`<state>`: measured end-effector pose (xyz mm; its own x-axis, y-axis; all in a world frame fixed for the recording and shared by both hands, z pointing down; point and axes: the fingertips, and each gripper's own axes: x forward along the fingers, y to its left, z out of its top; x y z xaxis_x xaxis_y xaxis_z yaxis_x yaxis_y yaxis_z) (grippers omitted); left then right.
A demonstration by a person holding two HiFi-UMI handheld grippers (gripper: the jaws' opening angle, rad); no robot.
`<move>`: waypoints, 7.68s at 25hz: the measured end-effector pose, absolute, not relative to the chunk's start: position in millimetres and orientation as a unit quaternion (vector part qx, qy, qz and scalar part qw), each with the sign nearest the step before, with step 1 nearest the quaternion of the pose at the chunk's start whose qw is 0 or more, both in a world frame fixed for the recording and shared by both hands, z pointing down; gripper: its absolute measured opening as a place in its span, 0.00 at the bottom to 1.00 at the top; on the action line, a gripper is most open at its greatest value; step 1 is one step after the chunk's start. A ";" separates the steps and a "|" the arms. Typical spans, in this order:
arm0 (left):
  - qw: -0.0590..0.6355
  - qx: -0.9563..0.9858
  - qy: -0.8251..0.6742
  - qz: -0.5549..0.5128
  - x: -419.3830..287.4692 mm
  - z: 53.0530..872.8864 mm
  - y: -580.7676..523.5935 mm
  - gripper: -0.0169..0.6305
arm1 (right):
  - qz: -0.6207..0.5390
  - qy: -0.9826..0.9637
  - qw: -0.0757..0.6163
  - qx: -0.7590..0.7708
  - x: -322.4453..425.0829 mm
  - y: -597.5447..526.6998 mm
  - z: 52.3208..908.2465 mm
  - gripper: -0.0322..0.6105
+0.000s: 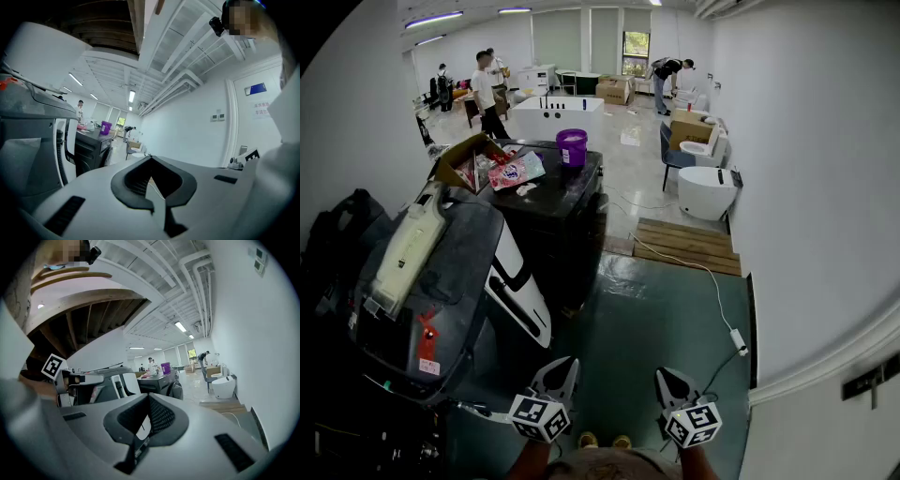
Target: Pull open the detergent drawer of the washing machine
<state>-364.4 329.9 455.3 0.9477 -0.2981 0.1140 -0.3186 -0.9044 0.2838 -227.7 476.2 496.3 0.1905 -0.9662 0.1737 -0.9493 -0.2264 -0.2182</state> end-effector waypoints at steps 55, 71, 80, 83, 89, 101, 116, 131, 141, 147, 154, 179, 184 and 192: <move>0.162 0.974 -0.152 0.050 -164.1 475.4 119.8 0.06 | -0.148 0.625 0.038 -0.766 -42.0 262.0 507.3 0.05; 0.156 0.963 -0.215 0.044 -78.8 469.9 30.8 0.06 | -0.171 0.661 0.047 -0.729 57.9 161.2 518.1 0.05; 0.161 0.963 -0.213 0.038 -35.0 473.8 -31.7 0.06 | -0.163 0.664 0.028 -0.729 99.7 101.3 523.4 0.06; 0.163 0.964 -0.208 0.038 -18.6 473.4 -55.5 0.06 | -0.161 0.661 0.023 -0.732 113.6 77.8 518.6 0.06; 0.163 0.966 -0.198 0.040 8.9 470.9 -102.9 0.06 | -0.158 0.658 0.029 -0.736 138.7 30.1 510.3 0.06; 0.143 0.970 -0.188 0.063 25.3 476.3 -184.1 0.06 | -0.151 0.647 0.053 -0.745 163.0 -51.9 501.6 0.06; 0.163 0.964 -0.208 0.041 57.2 463.2 -202.7 0.06 | -0.155 0.671 0.054 -0.723 196.4 -82.4 503.4 0.09; 0.169 0.956 -0.237 0.031 62.2 464.2 -199.3 0.06 | -0.197 0.715 0.095 -0.664 199.7 -96.3 514.9 0.52; 0.171 0.946 -0.273 0.035 37.7 470.2 -206.4 0.06 | -0.282 0.732 0.178 -0.594 180.1 -123.5 533.3 0.72; 0.172 0.938 -0.299 0.039 17.9 472.1 -210.3 0.06 | -0.354 0.731 0.224 -0.539 160.6 -143.8 555.5 0.72; 0.168 0.927 -0.333 0.046 -6.7 478.5 -220.4 0.06 | -0.399 0.739 0.220 -0.497 135.8 -172.6 592.4 0.72; 0.173 0.903 -0.386 0.071 -58.1 498.2 -223.0 0.06 | -0.508 0.711 0.346 -0.343 81.2 -241.9 678.1 0.71; 0.168 0.902 -0.388 0.087 -65.0 504.9 -222.0 0.06 | -0.519 0.701 0.350 -0.343 76.5 -249.0 700.2 0.68; 0.169 0.896 -0.397 0.105 -78.2 510.1 -219.2 0.06 | -0.528 0.687 0.368 -0.338 73.4 -258.2 713.6 0.66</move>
